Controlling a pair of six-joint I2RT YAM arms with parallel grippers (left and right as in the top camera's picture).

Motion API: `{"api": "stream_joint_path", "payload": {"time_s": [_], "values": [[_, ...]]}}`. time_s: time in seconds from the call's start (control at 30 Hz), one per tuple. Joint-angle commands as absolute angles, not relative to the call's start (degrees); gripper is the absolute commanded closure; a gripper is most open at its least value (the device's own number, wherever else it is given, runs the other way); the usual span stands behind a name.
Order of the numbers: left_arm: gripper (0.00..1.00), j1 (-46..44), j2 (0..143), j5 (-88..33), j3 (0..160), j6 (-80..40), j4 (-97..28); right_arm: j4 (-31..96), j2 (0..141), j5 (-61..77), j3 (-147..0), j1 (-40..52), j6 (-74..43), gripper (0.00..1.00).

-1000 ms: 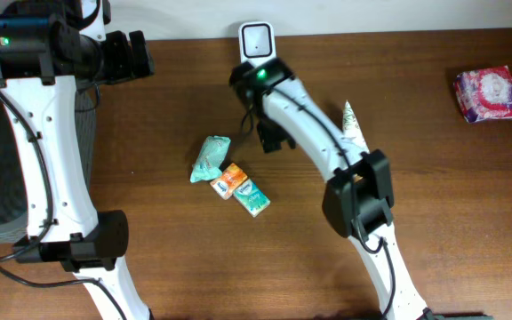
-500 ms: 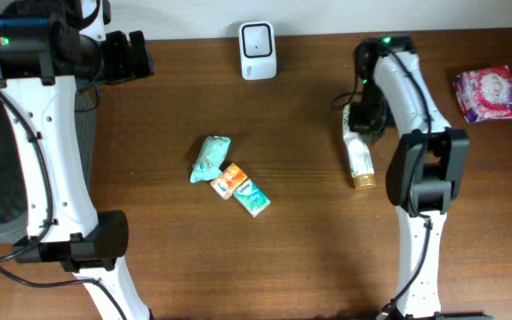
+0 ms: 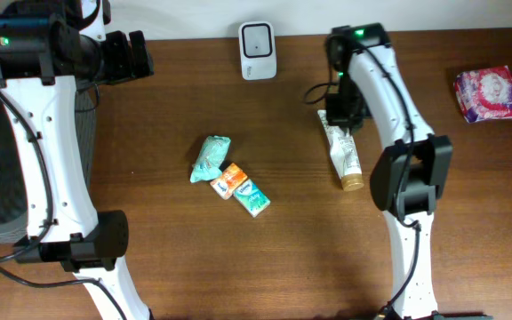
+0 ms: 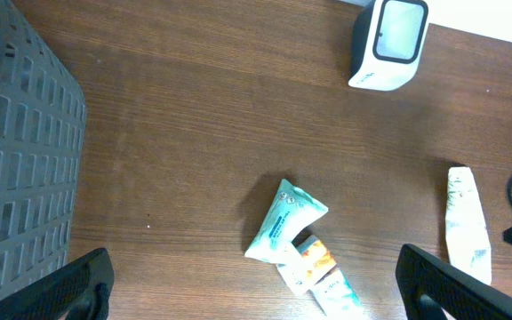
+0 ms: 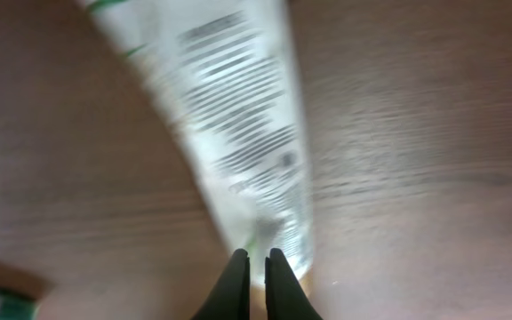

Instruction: Scan the item barcode

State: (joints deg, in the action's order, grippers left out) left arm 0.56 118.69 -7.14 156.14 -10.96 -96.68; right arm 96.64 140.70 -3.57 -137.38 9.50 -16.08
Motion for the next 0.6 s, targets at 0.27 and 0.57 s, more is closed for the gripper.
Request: {"api": "stream_joint_path", "payload": {"time_s": [0.27,0.57], "values": [[0.01,0.6,117.2,-7.7,156.8,-10.7,-96.7,85.8,140.0,6.0,-122.7,7.6,-8.4,0.96],[0.01,0.6,117.2,-7.7,156.8,-10.7,-96.7,93.4,139.9,10.5,-130.1,8.5,-9.8,0.96]]}}
